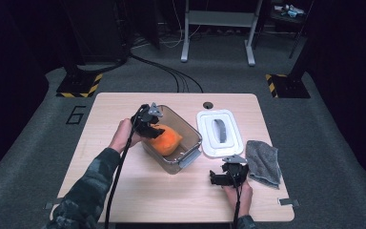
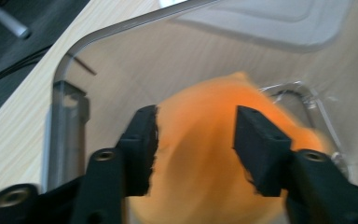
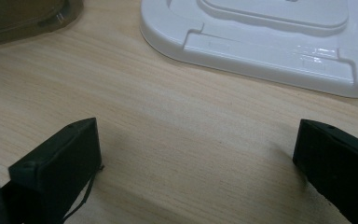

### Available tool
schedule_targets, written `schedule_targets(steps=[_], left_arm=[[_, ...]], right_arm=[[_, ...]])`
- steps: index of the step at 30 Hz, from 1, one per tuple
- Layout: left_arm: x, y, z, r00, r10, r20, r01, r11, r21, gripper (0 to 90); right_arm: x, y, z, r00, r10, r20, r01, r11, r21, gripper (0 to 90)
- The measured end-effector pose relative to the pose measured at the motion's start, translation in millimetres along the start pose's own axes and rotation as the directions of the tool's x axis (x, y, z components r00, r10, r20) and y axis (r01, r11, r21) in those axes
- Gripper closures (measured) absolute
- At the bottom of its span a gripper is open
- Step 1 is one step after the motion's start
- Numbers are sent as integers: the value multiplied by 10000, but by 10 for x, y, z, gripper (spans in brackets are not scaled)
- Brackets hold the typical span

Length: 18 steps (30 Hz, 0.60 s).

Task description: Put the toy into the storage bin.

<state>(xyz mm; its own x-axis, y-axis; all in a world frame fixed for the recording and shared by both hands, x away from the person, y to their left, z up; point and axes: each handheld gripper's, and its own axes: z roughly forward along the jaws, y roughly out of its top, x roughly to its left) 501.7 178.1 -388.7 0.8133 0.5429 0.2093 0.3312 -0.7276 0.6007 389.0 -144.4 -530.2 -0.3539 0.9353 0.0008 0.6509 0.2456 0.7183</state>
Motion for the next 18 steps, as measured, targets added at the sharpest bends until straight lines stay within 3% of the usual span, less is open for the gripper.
schedule_targets(steps=[3,5,6,9,12,18], left_arm=[[16,-7,-28,9988,-478,116,479,9988,-82,355],[28,-14,-47,9983,-560,153,561,9984,-71,316],[56,-37,-81,9960,-850,273,857,9961,-233,274],[90,-69,-145,9925,-1194,268,1204,9918,-430,214],[99,-87,-187,9906,-1352,181,1360,9895,-489,187],[115,-174,-370,9799,-1994,44,1990,9757,-921,136]], right_arm=[[0,0,0,10000,-4,-1,4,10000,1,1],[-1,0,-1,10000,-9,-6,9,10000,3,1],[0,0,1,10000,-1,1,1,10000,1,1],[-5,-1,-2,10000,-32,8,32,10000,9,1],[-6,0,0,10000,12,-10,-12,10000,-3,2],[-7,1,1,10000,1,-29,-1,10000,-3,2]])
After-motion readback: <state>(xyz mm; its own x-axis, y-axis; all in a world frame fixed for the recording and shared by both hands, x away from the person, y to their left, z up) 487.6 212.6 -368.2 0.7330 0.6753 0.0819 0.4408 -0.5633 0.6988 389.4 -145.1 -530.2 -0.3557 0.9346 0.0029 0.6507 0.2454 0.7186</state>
